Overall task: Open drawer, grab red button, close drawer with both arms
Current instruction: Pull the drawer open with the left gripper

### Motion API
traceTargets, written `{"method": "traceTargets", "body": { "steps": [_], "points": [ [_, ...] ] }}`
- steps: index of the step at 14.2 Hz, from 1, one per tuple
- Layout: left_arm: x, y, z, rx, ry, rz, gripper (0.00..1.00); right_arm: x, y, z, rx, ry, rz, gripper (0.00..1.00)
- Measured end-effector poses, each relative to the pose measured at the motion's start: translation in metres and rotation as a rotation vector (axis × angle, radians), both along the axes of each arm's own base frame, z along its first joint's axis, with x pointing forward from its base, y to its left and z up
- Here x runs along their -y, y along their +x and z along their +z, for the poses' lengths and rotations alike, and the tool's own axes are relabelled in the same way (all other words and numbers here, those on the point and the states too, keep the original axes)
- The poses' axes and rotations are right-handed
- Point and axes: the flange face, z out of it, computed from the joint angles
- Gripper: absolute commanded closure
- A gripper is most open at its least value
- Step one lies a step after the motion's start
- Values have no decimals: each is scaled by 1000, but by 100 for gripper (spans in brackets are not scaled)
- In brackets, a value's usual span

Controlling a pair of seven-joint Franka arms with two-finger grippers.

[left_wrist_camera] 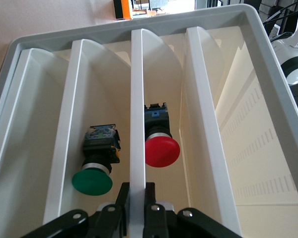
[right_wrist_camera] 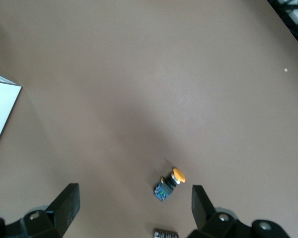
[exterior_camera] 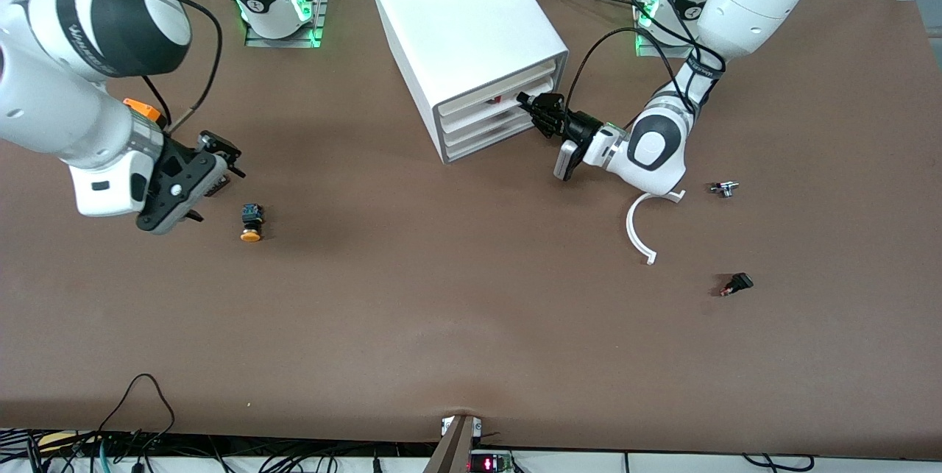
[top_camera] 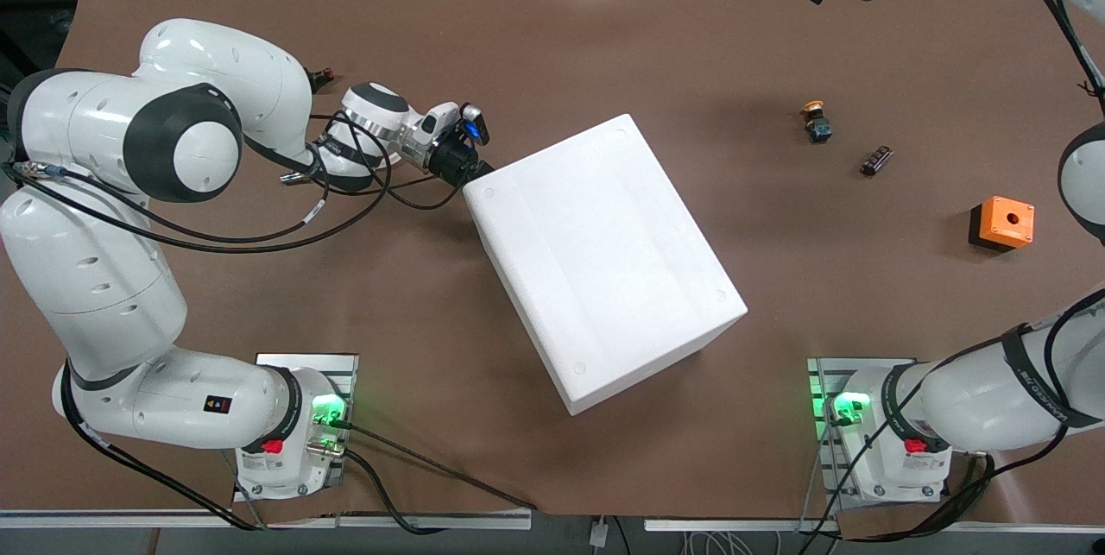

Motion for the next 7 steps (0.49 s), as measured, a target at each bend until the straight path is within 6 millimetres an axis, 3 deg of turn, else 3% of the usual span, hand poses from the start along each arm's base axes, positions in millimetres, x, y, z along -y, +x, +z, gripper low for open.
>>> {"method": "traceTargets", "body": {
  "steps": [4, 7],
  "points": [
    [0, 1, 0, 1, 0, 1, 100, -40, -3, 2, 14, 2, 61, 0],
    [-3, 7, 1, 10, 3, 11, 100, -50, -1, 1, 18, 2, 76, 0]
  ]
}}
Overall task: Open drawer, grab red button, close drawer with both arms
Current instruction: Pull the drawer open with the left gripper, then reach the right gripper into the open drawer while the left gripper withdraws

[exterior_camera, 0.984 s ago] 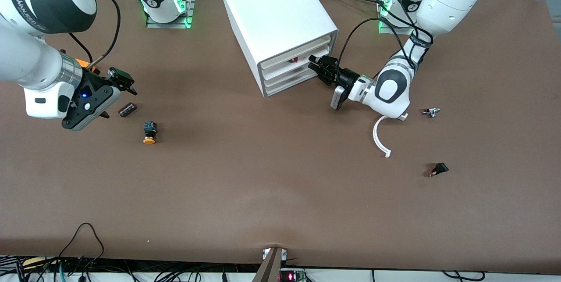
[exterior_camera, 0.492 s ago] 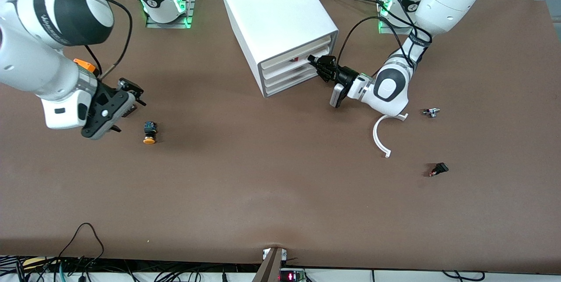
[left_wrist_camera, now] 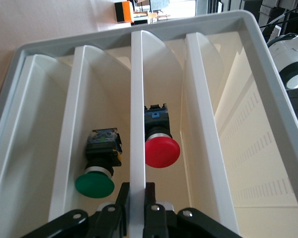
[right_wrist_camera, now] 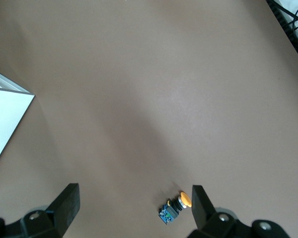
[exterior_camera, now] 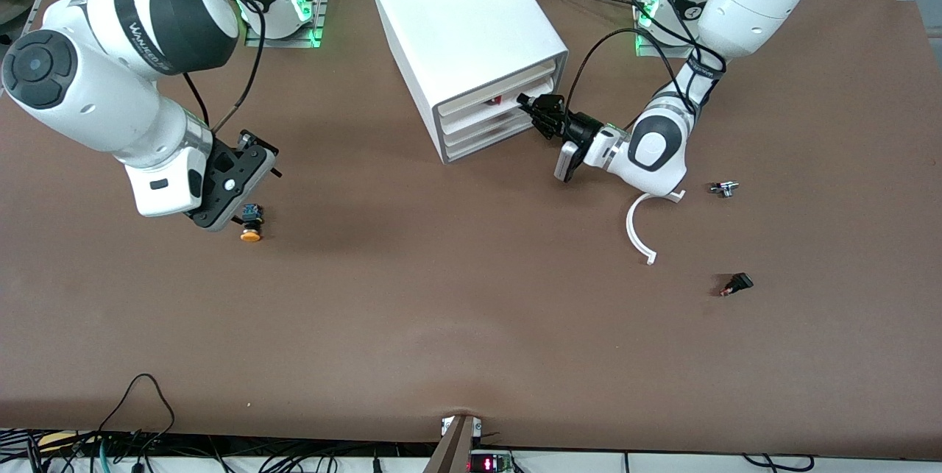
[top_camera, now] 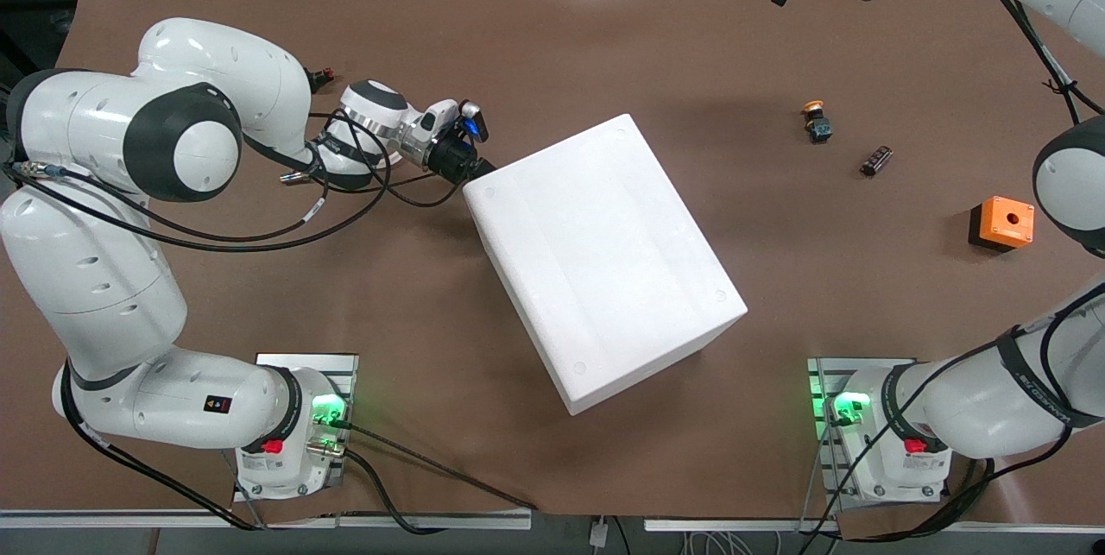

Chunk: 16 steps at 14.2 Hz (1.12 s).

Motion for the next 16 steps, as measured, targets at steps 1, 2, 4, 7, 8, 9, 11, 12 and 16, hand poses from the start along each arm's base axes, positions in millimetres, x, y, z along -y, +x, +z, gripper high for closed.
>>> {"method": "traceTargets", "body": {
  "steps": [1, 2, 4, 7, 8, 9, 11, 12, 16],
  "points": [
    [-2, 4, 0, 3, 0, 7, 100, 0, 1, -2, -2, -1, -1, 0],
    [-4, 8, -1, 6, -2, 13, 100, 0, 3, -5, -4, 4, -3, 0],
    [-8, 17, -1, 15, -2, 26, 100, -3, 4, -10, -16, 39, -12, 0],
    [-28, 44, 5, 47, 23, 48, 100, -5, 7, -18, -26, 53, 2, 0],
    [-38, 56, 9, 58, 36, 57, 100, -5, 9, -19, -19, 54, 11, 0],
    [-48, 68, 13, 68, 51, 66, 100, -6, 10, -20, -9, 56, 26, 0],
    [-66, 91, 20, 79, 83, 80, 100, -14, 10, -21, -1, 59, 56, 0],
    [-71, 99, 23, 82, 93, 86, 100, -21, 8, -22, -1, 59, 72, 0],
    [-81, 116, 18, 87, 102, 100, 1, -59, -1, -26, 21, 63, 141, 0]
  ]
}}
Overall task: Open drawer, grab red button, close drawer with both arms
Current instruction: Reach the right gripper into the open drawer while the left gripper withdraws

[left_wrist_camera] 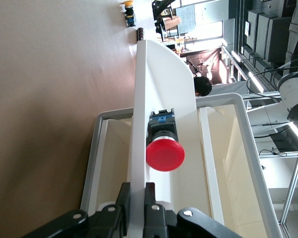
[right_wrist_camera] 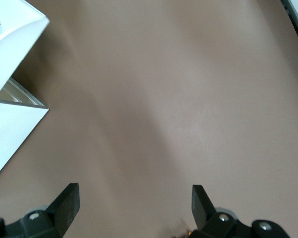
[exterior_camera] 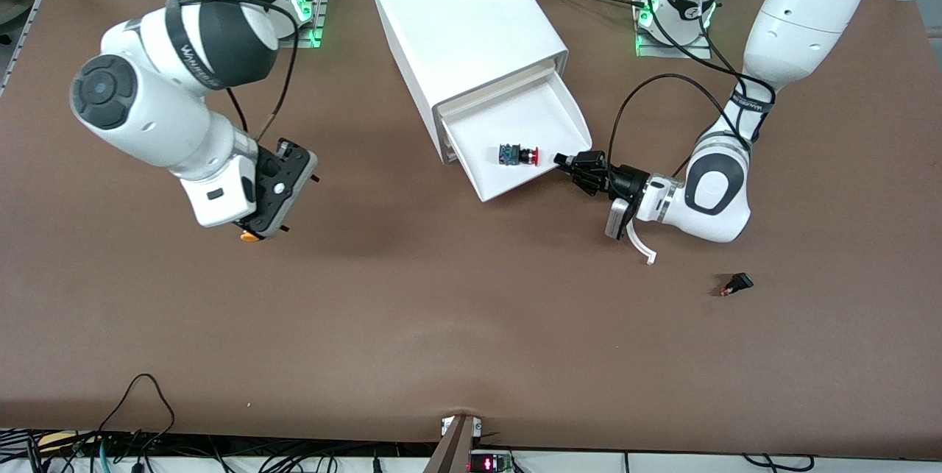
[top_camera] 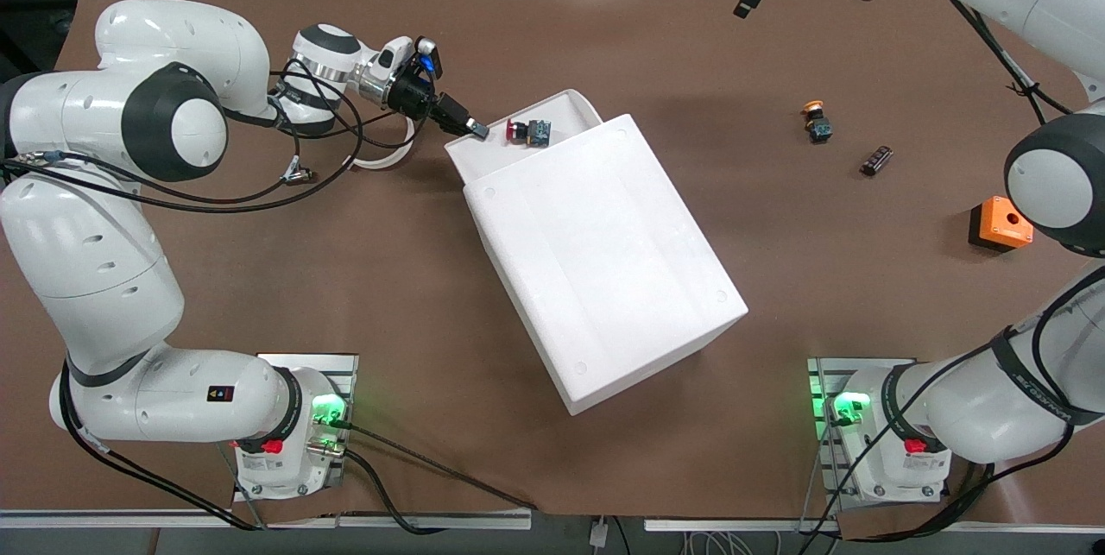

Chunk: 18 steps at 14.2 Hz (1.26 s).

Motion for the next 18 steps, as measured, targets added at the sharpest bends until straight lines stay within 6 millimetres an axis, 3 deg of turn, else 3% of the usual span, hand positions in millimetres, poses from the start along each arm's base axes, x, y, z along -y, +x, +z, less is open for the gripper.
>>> {"method": "traceTargets", "body": {
  "steps": [4, 8, 10, 14, 18],
  "points": [
    [-7, 11, 5, 39, 21, -18, 0, -41, -11, -9, 23, 2, 122, 0],
    [-27, 37, 36, 103, 79, -30, 0, -94, -20, -6, 71, -28, 245, 0],
    [-37, 53, 65, 127, 162, -60, 0, -119, -22, -9, 88, -39, 284, 0],
    [-52, 79, 144, 185, 391, -141, 0, -167, -29, -31, 109, -95, 368, 0],
    [-61, 92, 209, 275, 647, -194, 0, -218, -45, -46, 133, -111, 436, 0]
  ]
}}
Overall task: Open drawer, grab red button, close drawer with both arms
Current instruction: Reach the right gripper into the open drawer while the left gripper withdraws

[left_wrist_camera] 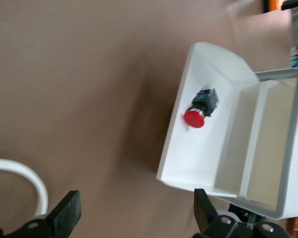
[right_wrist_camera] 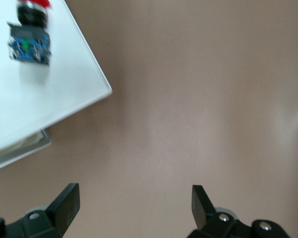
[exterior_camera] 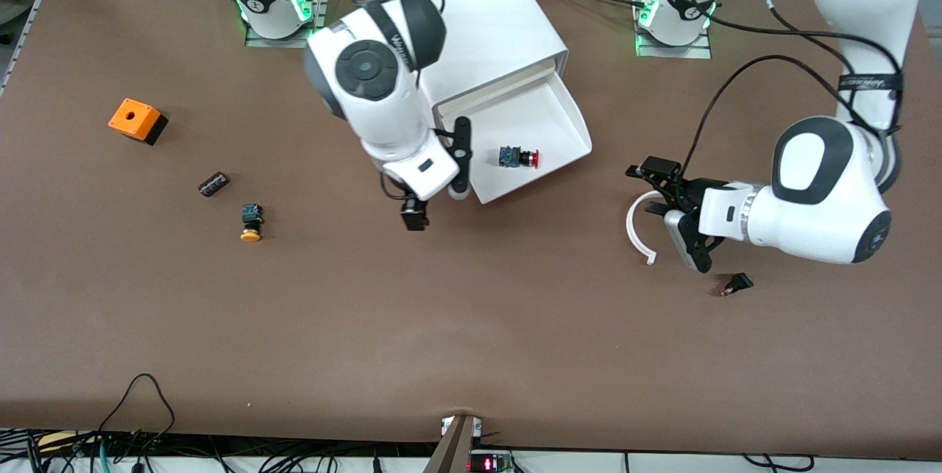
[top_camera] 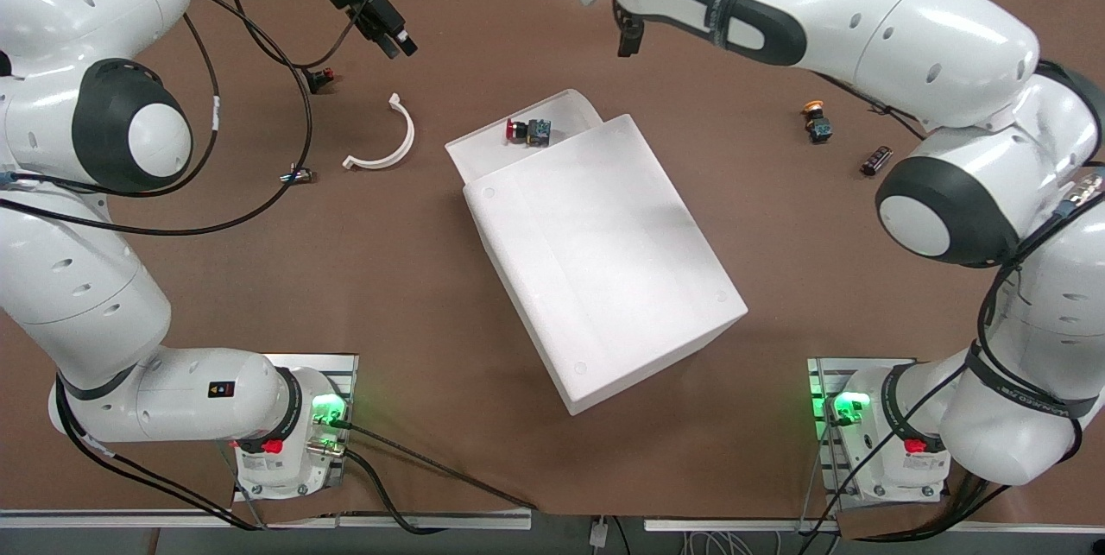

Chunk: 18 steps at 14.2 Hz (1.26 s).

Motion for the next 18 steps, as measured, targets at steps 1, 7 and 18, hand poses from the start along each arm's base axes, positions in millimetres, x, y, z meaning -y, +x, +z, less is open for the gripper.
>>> {"method": "traceTargets", "body": {
  "steps": [1, 7, 18],
  "points": [
    [0, 2, 13, 22, 70, -11, 0, -16, -9, -3, 4, 1, 21, 0],
    [-9, 0, 84, 153, 411, 45, 0, -76, -53, -25, 4, 3, 75, 0],
    [-49, 4, 176, 302, 718, 351, 0, -124, -98, -65, -23, -18, 69, 0]
  ]
}}
